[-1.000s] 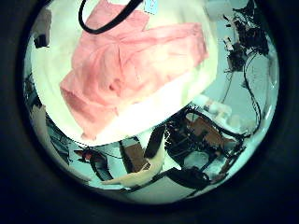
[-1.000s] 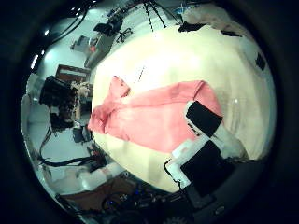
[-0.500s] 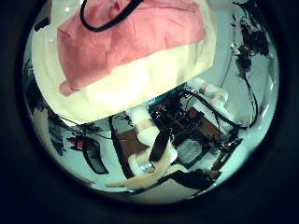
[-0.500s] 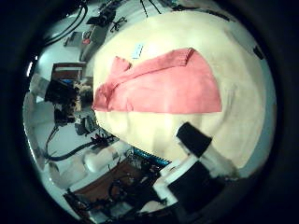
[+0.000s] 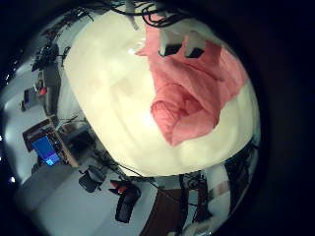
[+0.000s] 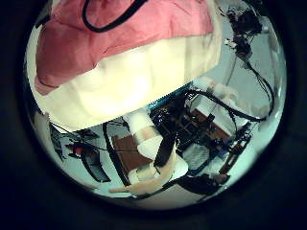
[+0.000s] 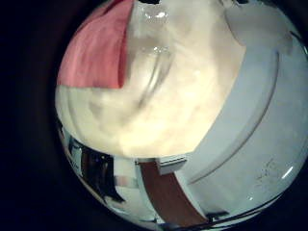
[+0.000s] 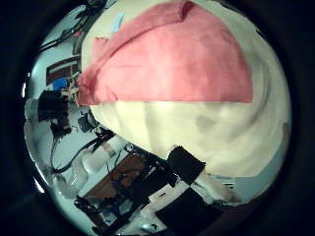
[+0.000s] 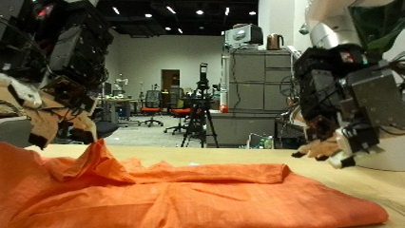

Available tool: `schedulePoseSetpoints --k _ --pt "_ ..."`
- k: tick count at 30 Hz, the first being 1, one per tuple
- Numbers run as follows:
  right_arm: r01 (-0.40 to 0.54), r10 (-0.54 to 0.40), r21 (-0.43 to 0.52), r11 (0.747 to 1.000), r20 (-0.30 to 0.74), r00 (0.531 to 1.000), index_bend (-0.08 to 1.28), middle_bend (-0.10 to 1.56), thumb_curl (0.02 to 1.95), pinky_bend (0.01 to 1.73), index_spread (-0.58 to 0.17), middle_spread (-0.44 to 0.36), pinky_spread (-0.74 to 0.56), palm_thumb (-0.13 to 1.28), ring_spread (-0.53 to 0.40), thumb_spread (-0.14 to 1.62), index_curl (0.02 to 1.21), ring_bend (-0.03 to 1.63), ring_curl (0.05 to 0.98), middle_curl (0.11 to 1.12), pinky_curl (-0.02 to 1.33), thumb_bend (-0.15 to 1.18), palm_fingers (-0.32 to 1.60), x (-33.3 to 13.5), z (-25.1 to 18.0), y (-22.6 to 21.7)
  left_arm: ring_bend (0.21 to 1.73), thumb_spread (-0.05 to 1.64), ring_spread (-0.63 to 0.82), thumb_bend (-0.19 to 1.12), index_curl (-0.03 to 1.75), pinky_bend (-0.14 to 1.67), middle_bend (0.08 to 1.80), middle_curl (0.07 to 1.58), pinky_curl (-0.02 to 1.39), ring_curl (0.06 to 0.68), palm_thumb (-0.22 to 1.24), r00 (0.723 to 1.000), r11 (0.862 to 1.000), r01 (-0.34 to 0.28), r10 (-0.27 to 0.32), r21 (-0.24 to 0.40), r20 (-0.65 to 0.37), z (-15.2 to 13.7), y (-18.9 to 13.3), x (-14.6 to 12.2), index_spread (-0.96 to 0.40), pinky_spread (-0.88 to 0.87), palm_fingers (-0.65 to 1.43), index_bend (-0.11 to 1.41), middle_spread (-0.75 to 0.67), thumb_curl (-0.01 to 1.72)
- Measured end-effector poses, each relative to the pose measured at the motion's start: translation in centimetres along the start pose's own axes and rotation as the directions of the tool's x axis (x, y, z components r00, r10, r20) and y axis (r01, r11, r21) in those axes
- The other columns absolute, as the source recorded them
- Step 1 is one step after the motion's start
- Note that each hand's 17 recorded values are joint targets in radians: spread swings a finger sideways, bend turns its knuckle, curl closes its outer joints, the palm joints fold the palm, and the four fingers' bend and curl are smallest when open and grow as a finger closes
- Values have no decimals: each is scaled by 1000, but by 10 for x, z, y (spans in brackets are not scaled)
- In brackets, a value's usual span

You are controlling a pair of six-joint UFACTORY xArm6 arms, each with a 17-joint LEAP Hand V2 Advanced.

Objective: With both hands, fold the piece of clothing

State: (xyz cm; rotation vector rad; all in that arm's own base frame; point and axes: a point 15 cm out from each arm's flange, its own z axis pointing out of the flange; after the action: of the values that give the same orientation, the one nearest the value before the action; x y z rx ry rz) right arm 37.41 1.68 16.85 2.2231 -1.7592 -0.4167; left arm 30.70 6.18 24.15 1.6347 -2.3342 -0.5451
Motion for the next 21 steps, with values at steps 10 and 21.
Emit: schedulePoseSetpoints --k 10,21 --pt "23 -22 5 1000 -104 994 154 193 318 265 -318 12 234 595 113 995 277 268 256 319 357 -20 4 8 18 -26 506 850 481 -33 318 402 175 277 306 217 117 1000 1000 22 -22 6 -5 0 7 -10 -94 467 -17 161 285 294" --pt "10 -11 -4 1000 -145 989 183 249 349 204 -242 22 222 738 79 945 293 277 258 340 329 -7 199 18 26 -31 534 849 463 -34 310 412 180 271 313 225 116 999 999 32 -32 18 -15 -1 10 -14 -87 447 -7 163 285 294"
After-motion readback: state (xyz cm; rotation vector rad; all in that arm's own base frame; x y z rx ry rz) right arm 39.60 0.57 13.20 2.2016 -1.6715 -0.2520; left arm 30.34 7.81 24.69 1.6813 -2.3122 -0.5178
